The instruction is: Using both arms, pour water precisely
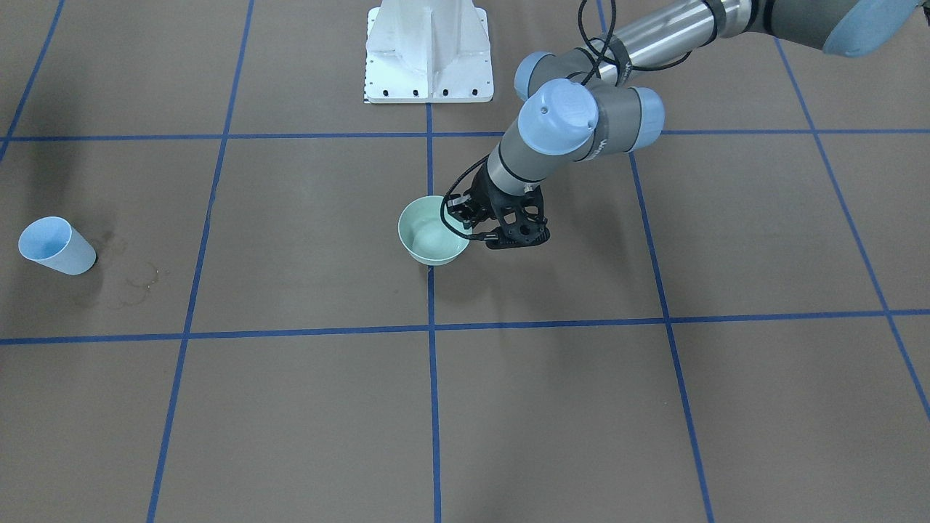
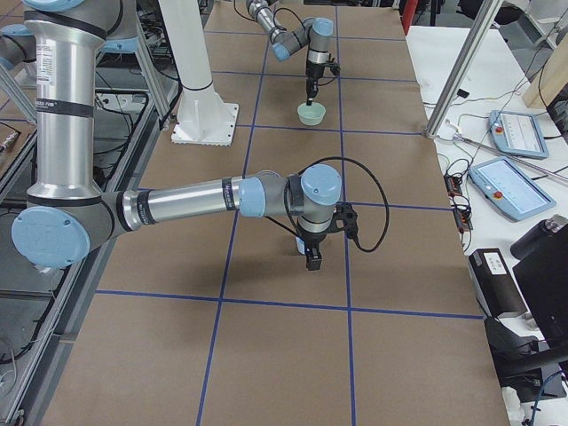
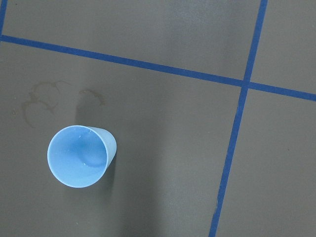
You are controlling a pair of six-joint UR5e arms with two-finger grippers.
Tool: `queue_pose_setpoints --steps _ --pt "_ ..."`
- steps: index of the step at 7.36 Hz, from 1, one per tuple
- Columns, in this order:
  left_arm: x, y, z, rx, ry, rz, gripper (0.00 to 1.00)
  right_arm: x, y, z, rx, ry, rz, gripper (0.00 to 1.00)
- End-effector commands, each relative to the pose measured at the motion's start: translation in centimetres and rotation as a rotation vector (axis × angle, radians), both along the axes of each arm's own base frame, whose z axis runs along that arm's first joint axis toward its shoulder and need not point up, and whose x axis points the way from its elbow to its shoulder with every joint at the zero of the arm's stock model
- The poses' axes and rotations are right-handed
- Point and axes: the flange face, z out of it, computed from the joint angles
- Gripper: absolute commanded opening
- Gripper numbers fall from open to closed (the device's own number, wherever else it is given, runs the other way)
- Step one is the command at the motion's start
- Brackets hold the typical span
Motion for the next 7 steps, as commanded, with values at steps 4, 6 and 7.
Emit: queue_pose_setpoints --steps 4,6,7 --pt "1.6 -0.5 1.1 -0.006 -0.033 -0.001 0.00 0.0 0.0 0.1 -0.003 0.000 0.000 1.00" --pt "2.0 -0.8 0.8 -0.002 -0.036 -0.007 0.00 0.0 0.0 0.1 -0.003 0.000 0.000 1.00" --pt "2.3 -0.9 0.6 -0.003 -0.037 -0.005 0.00 0.0 0.0 0.2 -0.006 0.001 0.000 1.00"
